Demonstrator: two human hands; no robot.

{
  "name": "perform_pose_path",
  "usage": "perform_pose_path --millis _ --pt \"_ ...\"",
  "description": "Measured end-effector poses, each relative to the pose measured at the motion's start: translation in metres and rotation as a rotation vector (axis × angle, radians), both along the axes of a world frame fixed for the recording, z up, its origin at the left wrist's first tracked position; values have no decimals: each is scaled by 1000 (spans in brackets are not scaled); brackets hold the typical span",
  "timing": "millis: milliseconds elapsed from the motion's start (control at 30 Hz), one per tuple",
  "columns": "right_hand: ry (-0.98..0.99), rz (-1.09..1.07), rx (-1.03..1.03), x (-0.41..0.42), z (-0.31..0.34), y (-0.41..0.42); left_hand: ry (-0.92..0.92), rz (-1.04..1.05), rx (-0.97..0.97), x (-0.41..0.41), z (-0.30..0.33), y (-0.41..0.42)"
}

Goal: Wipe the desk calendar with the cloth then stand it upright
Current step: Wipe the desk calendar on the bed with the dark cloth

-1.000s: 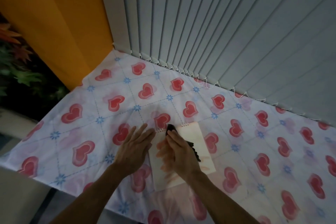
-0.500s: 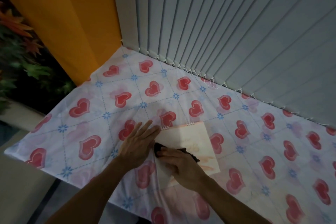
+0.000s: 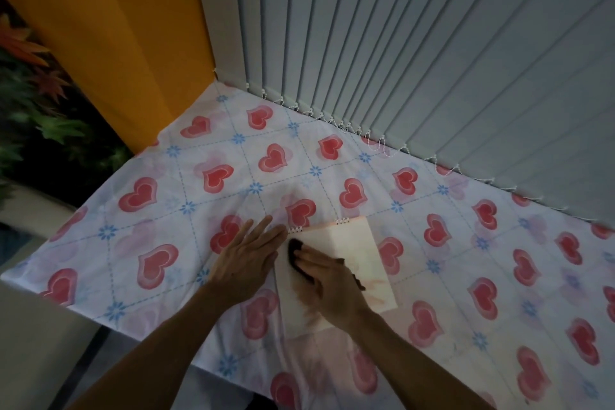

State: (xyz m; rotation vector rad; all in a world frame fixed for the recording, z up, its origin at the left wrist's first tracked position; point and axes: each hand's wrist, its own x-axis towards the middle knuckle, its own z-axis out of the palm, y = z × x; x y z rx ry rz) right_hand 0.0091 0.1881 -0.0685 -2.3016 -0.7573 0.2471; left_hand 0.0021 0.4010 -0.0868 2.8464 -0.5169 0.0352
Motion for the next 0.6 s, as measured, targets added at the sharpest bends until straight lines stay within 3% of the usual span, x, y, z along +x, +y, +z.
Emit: perform_pose_path --millis 167,300,600 --pt "70 226 -1 -26 -3 -2 46 -5 35 -1 -2 -1" --pt "16 272 -12 -39 -1 -25 67 4 36 -1 -5 0" --pt "-79 -250 -191 -3 5 -71 82 12 36 0 -4 -2"
